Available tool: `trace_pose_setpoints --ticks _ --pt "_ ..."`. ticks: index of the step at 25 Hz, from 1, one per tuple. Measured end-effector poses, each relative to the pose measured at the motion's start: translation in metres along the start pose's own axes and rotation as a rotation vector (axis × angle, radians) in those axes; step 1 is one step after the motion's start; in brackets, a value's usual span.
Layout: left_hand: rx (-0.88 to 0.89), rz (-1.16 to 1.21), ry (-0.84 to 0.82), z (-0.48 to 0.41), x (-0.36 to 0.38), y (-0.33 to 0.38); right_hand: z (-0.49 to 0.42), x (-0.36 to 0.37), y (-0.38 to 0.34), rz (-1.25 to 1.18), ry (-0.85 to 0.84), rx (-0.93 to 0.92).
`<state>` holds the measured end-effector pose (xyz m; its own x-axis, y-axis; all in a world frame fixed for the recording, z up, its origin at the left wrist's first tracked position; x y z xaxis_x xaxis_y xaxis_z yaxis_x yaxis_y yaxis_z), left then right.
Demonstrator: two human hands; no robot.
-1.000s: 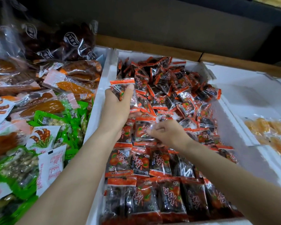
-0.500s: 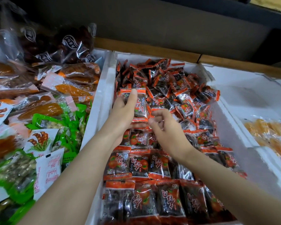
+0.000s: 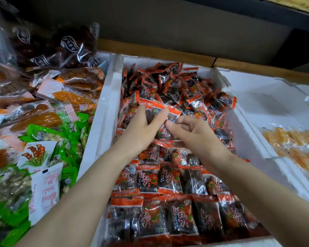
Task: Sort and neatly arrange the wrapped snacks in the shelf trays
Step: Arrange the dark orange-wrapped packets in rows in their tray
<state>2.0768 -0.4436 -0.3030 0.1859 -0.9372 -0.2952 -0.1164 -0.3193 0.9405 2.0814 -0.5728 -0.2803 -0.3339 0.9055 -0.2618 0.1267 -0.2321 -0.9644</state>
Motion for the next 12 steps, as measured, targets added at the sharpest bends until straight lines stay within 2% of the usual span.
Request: trace_pose_setpoints --ticks 3,6,8,12 --pt "-0.026 0.169 0.103 -0.002 -0.009 -0.002 -0.003 -0.023 0.007 0.025 0.028 0.043" --pt "-0.058 0.290 0.219 -0.004 -0.020 -0.003 -0.013 -0.038 0.037 0.186 0.054 0.206" --pt "-0.074 0.313 0.216 -0.004 -0.017 -0.004 -0.018 -0.030 0.057 0.368 0.025 0.274" --pt "-0.096 0.320 0.163 -0.003 -0.012 -0.005 -0.027 -0.012 0.067 0.499 0.040 0.202"
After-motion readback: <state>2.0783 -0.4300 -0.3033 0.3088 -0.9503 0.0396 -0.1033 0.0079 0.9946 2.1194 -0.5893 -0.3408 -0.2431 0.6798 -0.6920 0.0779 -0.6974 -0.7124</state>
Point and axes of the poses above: each hand's wrist, its own z-axis away from the middle knuckle, its own x-axis out of the palm, y = z × x, the point moved 6 cm from there along -z, towards the middle knuckle, and after that the axes turned 3 degrees about x, right-handed, at the moved point
